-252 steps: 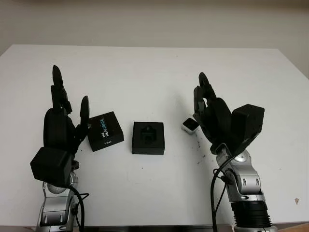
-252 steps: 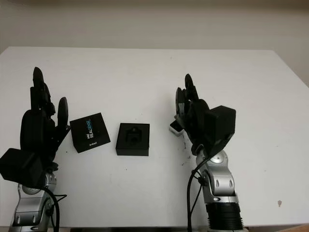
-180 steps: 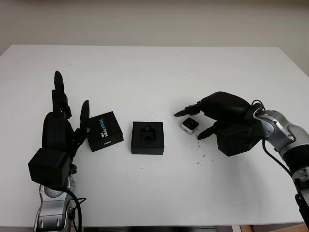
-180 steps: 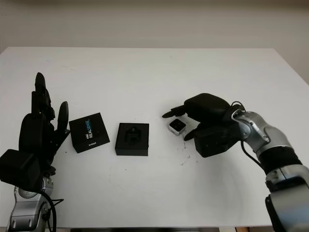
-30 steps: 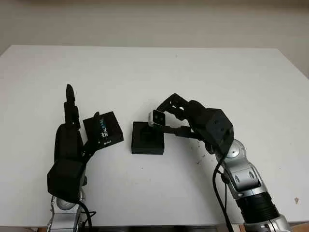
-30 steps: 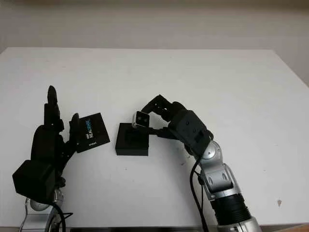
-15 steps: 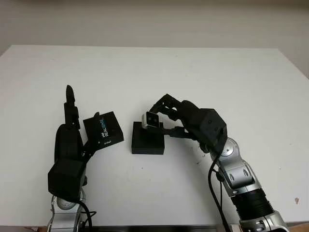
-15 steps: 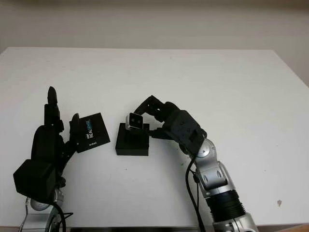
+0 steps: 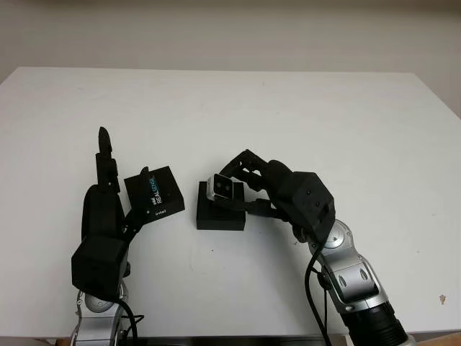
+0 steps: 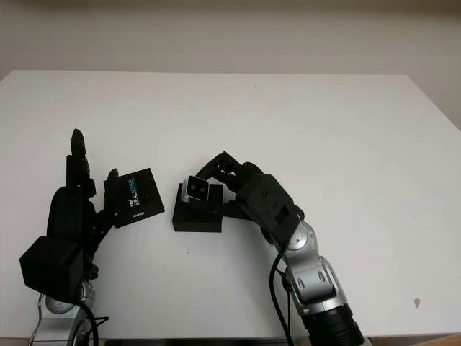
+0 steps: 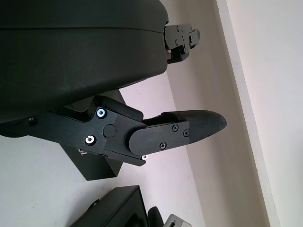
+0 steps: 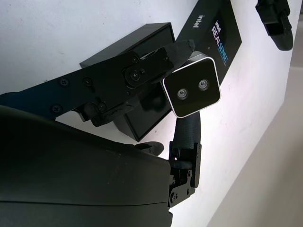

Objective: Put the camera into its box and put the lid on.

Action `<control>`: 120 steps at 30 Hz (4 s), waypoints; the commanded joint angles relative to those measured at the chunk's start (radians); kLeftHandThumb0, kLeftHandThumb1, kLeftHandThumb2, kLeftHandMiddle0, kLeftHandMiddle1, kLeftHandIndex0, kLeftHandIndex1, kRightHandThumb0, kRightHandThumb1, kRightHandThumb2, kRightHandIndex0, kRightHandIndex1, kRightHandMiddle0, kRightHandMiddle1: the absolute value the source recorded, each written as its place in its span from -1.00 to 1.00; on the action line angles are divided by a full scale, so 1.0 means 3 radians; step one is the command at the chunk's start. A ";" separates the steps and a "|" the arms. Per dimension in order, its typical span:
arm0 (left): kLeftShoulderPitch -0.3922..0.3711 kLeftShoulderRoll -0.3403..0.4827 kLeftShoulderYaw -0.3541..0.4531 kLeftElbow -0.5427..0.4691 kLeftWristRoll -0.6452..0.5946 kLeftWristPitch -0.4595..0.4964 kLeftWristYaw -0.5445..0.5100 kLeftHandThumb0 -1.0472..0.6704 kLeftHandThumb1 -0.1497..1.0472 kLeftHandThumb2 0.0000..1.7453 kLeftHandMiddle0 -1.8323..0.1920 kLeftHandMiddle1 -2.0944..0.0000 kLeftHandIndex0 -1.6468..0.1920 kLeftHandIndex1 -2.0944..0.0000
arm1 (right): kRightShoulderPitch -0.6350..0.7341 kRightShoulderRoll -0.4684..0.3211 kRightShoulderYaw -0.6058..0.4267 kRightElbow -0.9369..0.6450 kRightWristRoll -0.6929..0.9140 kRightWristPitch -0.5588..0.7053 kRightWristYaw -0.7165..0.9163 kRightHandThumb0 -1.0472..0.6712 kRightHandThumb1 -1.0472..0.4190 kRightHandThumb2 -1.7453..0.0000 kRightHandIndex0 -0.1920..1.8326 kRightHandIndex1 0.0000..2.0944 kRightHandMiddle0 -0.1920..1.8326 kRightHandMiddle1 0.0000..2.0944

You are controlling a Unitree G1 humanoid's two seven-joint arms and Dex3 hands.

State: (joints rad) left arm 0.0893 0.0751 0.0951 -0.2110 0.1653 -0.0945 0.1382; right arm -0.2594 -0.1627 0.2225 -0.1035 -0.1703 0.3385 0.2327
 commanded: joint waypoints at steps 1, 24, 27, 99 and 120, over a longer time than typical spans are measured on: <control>-0.0044 -0.0012 -0.0012 -0.0027 0.0002 -0.0009 0.0003 -0.51 1.00 -0.35 0.95 0.95 0.96 0.95 | 0.0048 0.0020 -0.0005 -0.0054 -0.0013 -0.0051 -0.0040 -0.23 -0.98 0.94 -0.48 -0.93 -0.58 1.00; -0.0016 -0.0030 -0.0016 -0.0048 0.0015 0.0027 0.0042 -0.54 1.00 -0.36 0.94 0.95 0.96 0.95 | -0.0106 0.0012 0.0031 0.0623 -0.0182 -0.0660 -0.0153 -0.20 -0.98 0.94 -0.49 -0.94 -0.63 0.98; -0.0009 -0.0031 -0.0015 -0.0045 0.0022 0.0026 0.0043 -0.54 1.00 -0.36 0.94 0.95 0.95 0.95 | -0.0130 0.0019 0.0037 0.0648 -0.0186 -0.0656 -0.0137 -0.19 -0.98 0.94 -0.49 -0.94 -0.63 0.96; 0.0062 -0.0146 -0.0035 -0.0131 -0.0003 0.0068 0.0063 -0.54 1.00 -0.38 0.94 0.95 0.96 0.95 | -0.0023 -0.0243 0.0096 0.0430 -0.0753 -0.0312 -0.0095 -0.12 -0.98 0.93 -0.43 -0.93 -0.56 1.00; 0.0084 -0.0194 -0.0073 -0.0119 -0.0017 0.0048 0.0074 -0.54 1.00 -0.38 0.95 0.95 0.98 0.95 | -0.0025 -0.0301 0.0152 0.0195 -0.0898 -0.0029 0.0035 -0.13 -0.99 0.94 -0.40 -0.92 -0.51 1.00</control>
State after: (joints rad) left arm 0.1107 0.0242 0.0793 -0.2338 0.1613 -0.0767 0.1559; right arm -0.2826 -0.2170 0.2692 -0.0464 -0.4245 0.3125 0.2376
